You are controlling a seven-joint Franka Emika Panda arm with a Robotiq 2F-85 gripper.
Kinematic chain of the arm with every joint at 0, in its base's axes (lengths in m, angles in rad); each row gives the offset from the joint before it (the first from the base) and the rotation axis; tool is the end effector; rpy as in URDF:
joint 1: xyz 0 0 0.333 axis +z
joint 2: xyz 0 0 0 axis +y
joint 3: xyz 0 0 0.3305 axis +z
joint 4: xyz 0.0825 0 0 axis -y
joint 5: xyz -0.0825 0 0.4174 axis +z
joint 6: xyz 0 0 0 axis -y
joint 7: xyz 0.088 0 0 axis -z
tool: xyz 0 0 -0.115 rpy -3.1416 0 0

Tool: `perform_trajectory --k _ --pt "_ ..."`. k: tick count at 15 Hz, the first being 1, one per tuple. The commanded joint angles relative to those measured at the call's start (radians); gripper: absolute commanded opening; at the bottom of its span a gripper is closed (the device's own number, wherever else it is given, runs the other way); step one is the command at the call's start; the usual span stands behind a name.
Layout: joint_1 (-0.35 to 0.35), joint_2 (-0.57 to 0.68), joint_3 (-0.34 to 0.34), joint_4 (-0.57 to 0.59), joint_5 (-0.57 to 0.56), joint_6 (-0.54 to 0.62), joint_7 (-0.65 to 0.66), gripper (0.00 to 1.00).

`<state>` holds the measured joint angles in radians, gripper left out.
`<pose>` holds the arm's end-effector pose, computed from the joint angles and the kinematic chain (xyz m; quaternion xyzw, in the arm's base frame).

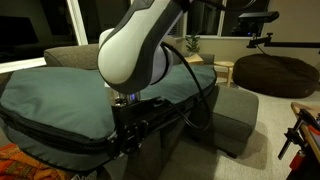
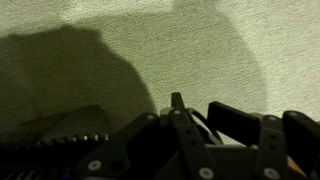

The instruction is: Close the zip on the green bag

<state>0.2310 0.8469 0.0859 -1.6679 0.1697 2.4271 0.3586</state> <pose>0.6585 0.2136 0.0801 -0.9904 0.1000 0.0695 0.0661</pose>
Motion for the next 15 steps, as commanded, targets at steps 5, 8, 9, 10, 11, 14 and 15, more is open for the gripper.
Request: perform_trajectory --k 5,8,9,10,11,14,15 --pt "0.003 0.002 -0.003 0.005 0.003 -0.003 -0.001 0.30" --pt "0.003 0.002 -0.003 0.005 0.003 -0.003 -0.001 0.30" --pt "0.003 0.002 -0.003 0.005 0.003 -0.003 -0.001 0.30" --pt "0.003 0.002 -0.003 0.005 0.003 -0.003 -0.001 0.30" --pt "0.003 0.002 -0.003 0.005 0.003 -0.003 -0.001 0.55" --pt "0.012 -0.009 -0.001 -0.011 0.003 0.004 0.004 0.67" --pt "0.012 -0.012 0.001 -0.016 0.003 0.005 0.002 0.74"
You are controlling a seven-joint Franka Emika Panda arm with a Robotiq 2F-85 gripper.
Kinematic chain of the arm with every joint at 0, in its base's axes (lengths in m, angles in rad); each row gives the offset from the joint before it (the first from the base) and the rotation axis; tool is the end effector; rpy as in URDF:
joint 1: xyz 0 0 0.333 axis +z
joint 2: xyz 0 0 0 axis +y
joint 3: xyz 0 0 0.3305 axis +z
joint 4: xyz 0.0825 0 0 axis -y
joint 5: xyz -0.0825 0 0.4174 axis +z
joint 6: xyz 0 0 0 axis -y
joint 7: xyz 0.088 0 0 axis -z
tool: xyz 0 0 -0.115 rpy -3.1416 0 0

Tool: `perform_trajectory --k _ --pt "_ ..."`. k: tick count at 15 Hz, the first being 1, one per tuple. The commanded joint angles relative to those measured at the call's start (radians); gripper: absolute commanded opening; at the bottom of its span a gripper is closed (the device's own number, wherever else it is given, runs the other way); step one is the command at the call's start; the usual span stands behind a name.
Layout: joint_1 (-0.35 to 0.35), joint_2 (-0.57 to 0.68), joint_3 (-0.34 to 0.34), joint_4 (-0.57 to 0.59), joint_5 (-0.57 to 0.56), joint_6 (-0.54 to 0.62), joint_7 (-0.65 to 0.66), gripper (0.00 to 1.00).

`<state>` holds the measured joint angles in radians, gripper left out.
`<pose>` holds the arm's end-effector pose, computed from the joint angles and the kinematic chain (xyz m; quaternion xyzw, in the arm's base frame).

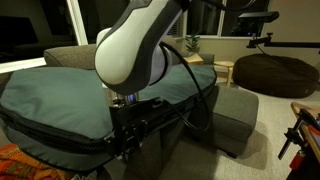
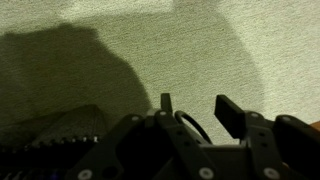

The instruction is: Close the zip on the green bag

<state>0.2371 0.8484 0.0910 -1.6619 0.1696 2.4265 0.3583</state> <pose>0.6582 0.2213 0.0816 -0.9908 0.0950 0.0686 0.0683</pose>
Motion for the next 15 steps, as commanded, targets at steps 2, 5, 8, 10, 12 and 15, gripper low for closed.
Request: perform_trajectory --k 2,5,8,10,12,15 --pt "0.008 -0.015 -0.004 -0.026 0.003 0.010 0.004 0.88" --pt "0.017 -0.004 -0.019 -0.017 -0.015 0.018 0.008 1.00" --pt "0.013 0.005 -0.018 -0.007 -0.016 0.027 -0.005 1.00" --pt "0.012 0.012 -0.015 -0.001 -0.015 0.030 -0.011 1.00" --pt "0.010 0.019 -0.013 0.007 -0.013 0.029 -0.014 1.00" --pt "0.011 0.023 -0.014 0.016 -0.014 0.030 -0.014 0.70"
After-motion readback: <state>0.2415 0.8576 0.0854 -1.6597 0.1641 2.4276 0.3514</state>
